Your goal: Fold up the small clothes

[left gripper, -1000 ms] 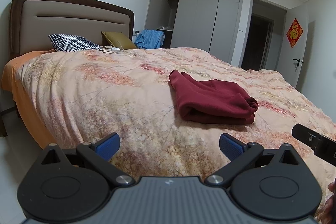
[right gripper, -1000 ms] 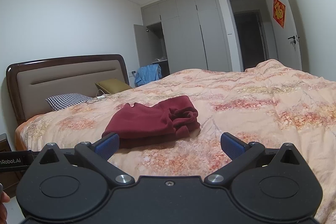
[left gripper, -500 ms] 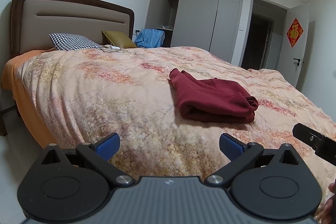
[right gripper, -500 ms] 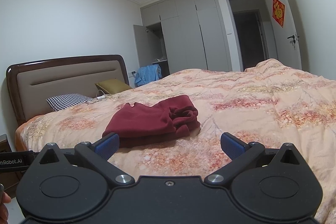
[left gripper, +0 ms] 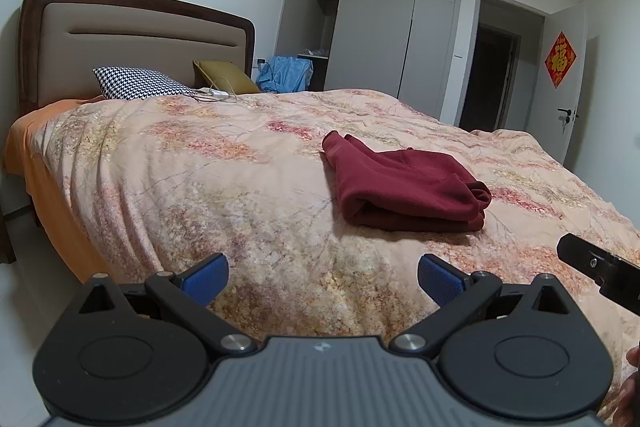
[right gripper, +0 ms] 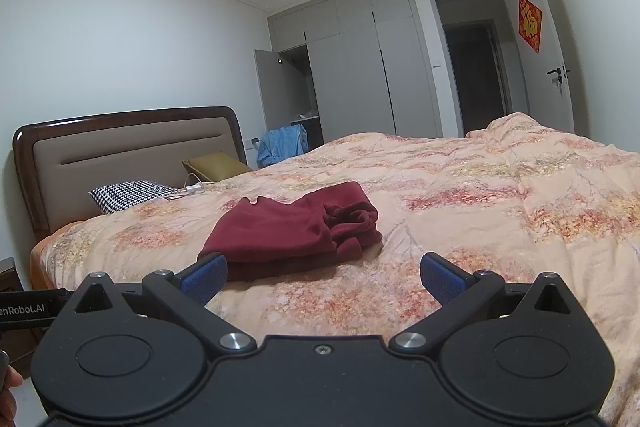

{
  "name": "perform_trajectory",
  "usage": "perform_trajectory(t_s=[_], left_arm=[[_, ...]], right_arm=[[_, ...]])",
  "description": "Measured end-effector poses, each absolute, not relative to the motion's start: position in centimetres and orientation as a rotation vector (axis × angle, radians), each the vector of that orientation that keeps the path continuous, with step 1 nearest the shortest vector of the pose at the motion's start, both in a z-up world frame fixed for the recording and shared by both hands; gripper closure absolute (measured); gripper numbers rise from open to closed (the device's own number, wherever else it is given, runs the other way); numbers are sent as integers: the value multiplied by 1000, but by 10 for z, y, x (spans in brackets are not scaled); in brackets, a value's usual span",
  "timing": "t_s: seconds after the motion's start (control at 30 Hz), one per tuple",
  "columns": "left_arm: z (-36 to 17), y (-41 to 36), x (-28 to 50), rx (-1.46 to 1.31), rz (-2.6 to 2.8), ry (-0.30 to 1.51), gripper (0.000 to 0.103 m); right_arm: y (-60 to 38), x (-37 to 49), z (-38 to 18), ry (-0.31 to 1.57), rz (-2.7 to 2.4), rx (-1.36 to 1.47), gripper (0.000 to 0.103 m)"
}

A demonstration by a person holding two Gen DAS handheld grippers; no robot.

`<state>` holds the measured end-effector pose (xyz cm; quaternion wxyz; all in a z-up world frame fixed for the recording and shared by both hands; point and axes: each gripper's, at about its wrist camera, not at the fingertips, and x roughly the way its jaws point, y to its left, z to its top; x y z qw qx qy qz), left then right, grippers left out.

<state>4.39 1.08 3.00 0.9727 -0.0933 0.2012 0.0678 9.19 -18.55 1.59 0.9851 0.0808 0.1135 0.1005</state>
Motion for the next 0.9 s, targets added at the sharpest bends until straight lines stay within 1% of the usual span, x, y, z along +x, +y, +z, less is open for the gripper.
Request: perform_trajectory(t_s=[0.37,0.9], left_arm=[[31,2,46,-158,183,422,0],[31,1,42,-151,178,398,0]], right_arm=[[-189,90,13,233,194,174,0],[-189,92,10,250,192,183,0]])
